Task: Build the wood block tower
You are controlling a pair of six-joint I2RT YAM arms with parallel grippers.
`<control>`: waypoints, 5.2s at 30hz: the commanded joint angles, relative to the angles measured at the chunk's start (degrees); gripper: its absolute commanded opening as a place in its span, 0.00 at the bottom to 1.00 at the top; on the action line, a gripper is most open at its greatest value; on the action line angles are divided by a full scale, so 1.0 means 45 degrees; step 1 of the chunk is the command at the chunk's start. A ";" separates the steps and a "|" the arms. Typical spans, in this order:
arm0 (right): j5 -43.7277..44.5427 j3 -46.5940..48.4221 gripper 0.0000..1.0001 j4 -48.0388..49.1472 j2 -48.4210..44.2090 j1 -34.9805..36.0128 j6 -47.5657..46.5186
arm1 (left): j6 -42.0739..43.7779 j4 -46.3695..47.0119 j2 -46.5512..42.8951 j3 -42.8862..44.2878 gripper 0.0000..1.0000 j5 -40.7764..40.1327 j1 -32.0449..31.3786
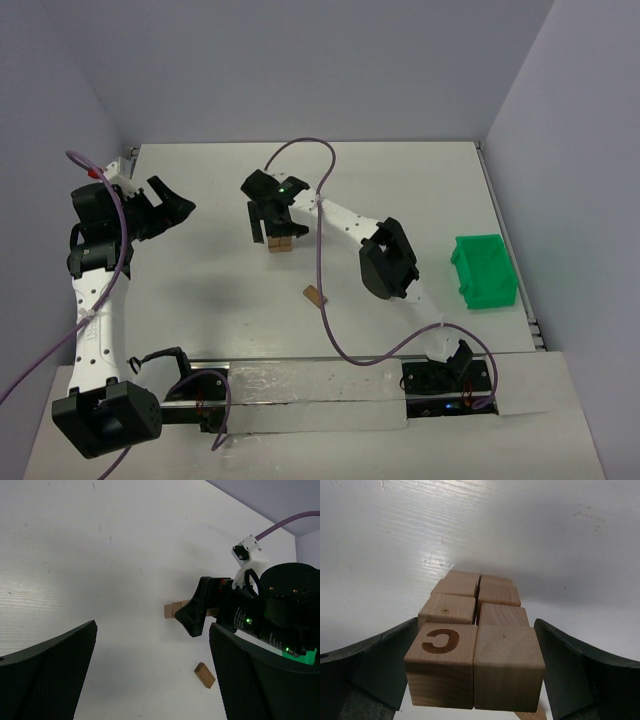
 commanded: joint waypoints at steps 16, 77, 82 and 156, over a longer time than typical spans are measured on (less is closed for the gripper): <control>0.0863 0.0569 1.00 0.0503 0.0125 0.0346 0.0107 | 0.0058 0.0664 -0.0197 -0.0117 0.99 0.0455 0.0244; 0.1643 0.0091 0.81 0.0617 -0.0434 0.0467 0.0411 | 0.0058 0.0855 -0.0216 -0.0565 0.99 0.1000 0.0712; 0.1526 -0.0036 0.78 0.0620 -0.0481 0.0347 0.0458 | 0.0020 0.0897 -0.0213 -0.0584 0.99 0.1038 0.0712; 0.1097 -0.0598 1.00 0.0961 -0.2596 0.0325 -0.0334 | -0.0176 0.0994 -0.0233 -0.0623 0.99 0.1410 0.0741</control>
